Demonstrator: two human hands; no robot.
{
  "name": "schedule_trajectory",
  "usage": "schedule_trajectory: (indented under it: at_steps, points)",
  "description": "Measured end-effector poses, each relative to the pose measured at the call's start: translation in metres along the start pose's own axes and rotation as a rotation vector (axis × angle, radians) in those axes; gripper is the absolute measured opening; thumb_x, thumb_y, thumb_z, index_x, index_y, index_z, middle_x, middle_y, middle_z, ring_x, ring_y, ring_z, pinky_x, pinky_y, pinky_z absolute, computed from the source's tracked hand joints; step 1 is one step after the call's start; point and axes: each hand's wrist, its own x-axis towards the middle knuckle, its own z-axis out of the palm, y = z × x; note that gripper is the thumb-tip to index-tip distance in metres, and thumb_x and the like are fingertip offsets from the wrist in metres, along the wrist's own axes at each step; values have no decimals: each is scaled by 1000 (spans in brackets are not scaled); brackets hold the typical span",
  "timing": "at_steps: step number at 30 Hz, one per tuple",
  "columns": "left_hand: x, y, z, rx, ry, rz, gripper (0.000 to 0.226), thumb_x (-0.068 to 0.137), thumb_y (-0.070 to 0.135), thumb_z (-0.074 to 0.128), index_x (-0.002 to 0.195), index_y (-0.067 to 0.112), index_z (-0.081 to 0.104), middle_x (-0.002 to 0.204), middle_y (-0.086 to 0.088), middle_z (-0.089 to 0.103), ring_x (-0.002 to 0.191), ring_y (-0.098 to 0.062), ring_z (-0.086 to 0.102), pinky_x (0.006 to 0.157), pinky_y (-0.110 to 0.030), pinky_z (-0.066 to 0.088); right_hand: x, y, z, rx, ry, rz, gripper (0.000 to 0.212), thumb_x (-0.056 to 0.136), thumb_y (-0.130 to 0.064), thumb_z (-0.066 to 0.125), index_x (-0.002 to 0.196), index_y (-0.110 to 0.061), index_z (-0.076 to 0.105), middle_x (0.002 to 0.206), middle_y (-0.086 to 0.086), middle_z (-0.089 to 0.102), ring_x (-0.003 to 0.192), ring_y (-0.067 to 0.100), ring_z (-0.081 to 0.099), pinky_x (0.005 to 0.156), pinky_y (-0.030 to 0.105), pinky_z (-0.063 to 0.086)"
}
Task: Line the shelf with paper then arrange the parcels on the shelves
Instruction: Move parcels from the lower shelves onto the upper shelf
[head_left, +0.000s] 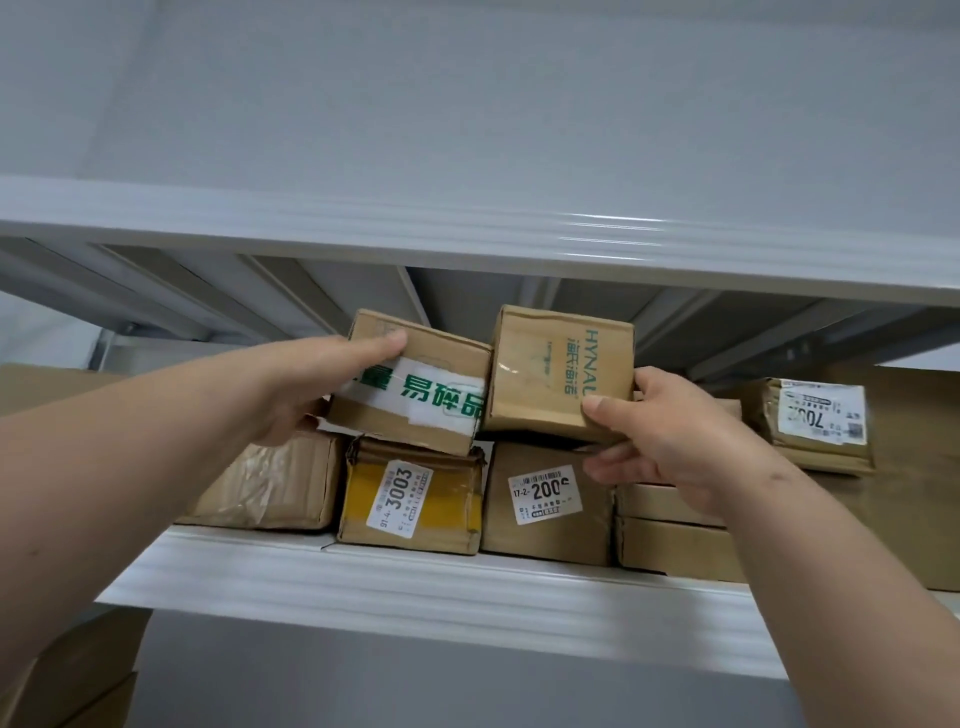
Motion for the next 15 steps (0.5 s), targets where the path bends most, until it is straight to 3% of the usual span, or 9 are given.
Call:
schedule_trajectory:
  at_steps: [2,3,6,10,12,15]
  points:
    - [10,-10,2,77,58,-5,84,61,81,64,129,32,52,129,2,61,118,-24,56,108,-48,38,2,4,3,-282,110,-79,23,93,-29,65,110,-24,49,95,0,68,63,19,74,63,39,63]
    - [13,-13,5,111,103,1,82,68,76,64,135,31,46,130,1,59,117,-24,55,108,-47,38,3,6,4,-379,163,-112,26,92,-32,66,110,-26,48,95,-2,68,65,18,73,63,38,63]
    - [20,-18,15,226,216,94,64,93,45,57,147,26,29,134,-6,56,115,-27,54,101,-43,43,9,16,3,-547,275,-184,46,89,-38,68,129,-27,48,113,-3,65,94,16,66,76,34,59]
    - [29,-20,22,420,366,202,80,94,31,59,155,27,7,151,-13,39,130,-34,45,105,-47,39,18,26,-21,-649,438,-360,53,88,-35,68,136,-25,49,124,2,55,113,21,53,92,37,49]
    - [31,-20,23,654,503,316,88,89,38,62,155,27,4,156,-11,30,139,-34,33,112,-53,33,19,27,-37,-800,416,-379,62,84,-32,69,140,-30,44,132,3,47,124,26,43,104,42,39]
    - [21,-14,43,856,590,528,79,89,55,46,153,36,3,160,-2,19,147,-28,18,117,-56,21,21,29,-53,-1034,226,-296,84,80,-41,67,150,-42,21,151,-1,29,139,28,24,113,46,23]
